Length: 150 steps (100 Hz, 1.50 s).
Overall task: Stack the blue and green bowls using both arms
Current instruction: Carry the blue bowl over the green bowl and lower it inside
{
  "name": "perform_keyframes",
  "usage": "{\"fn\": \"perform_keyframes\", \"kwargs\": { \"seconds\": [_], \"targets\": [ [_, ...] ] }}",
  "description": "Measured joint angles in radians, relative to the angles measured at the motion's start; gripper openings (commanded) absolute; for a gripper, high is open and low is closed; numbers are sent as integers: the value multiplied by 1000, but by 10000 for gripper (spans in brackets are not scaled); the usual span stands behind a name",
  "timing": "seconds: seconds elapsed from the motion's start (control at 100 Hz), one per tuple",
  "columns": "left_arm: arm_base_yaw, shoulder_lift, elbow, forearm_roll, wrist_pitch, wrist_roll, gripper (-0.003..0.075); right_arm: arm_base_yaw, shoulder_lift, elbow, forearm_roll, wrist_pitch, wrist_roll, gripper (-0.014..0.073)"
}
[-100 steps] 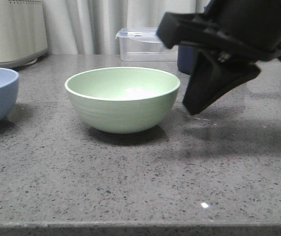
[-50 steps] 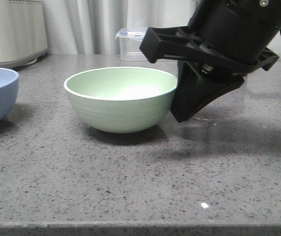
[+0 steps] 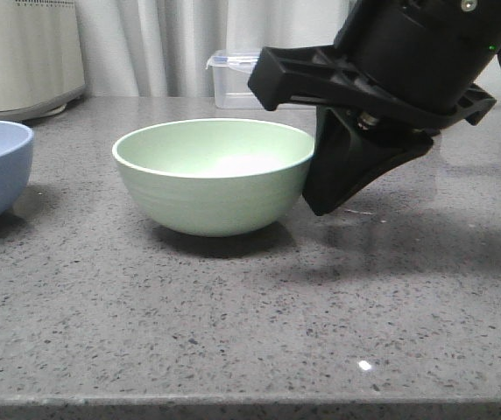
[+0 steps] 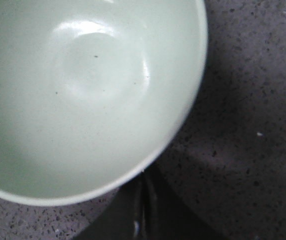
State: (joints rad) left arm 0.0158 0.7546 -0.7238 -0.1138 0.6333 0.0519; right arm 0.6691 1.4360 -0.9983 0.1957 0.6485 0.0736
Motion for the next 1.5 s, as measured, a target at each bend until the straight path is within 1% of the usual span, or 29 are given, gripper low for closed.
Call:
{"fn": "perform_keyframes", "kwargs": {
  "seconds": [0.11, 0.25, 0.51, 0.79, 0.86, 1.0, 1.36, 1.38, 1.5],
  "targets": [
    [0, 105, -73, -12, 90, 0, 492, 0, 0, 0, 0, 0, 0, -67],
    [0, 225, -143, -35, 159, 2, 492, 0, 0, 0, 0, 0, 0, -67],
    [0, 374, -189, -94, 191, 43, 491, 0, 0, 0, 0, -1, 0, -67],
    [0, 477, -189, -97, 215, 47, 488, 0, 0, 0, 0, -2, 0, -67],
    [0, 495, -189, -97, 219, 47, 454, 0, 0, 0, 0, -2, 0, -67],
    [0, 523, -189, -98, 219, 47, 342, 0, 0, 0, 0, -2, 0, -67],
    [0, 535, -189, -98, 219, 47, -10, 0, 0, 0, 0, -2, 0, -67],
    [0, 535, -189, -99, 219, 47, -20, 0, 0, 0, 0, -2, 0, -67],
    [0, 535, -189, -100, 219, 47, -20, 0, 0, 0, 0, -2, 0, -67]
  ]
}}
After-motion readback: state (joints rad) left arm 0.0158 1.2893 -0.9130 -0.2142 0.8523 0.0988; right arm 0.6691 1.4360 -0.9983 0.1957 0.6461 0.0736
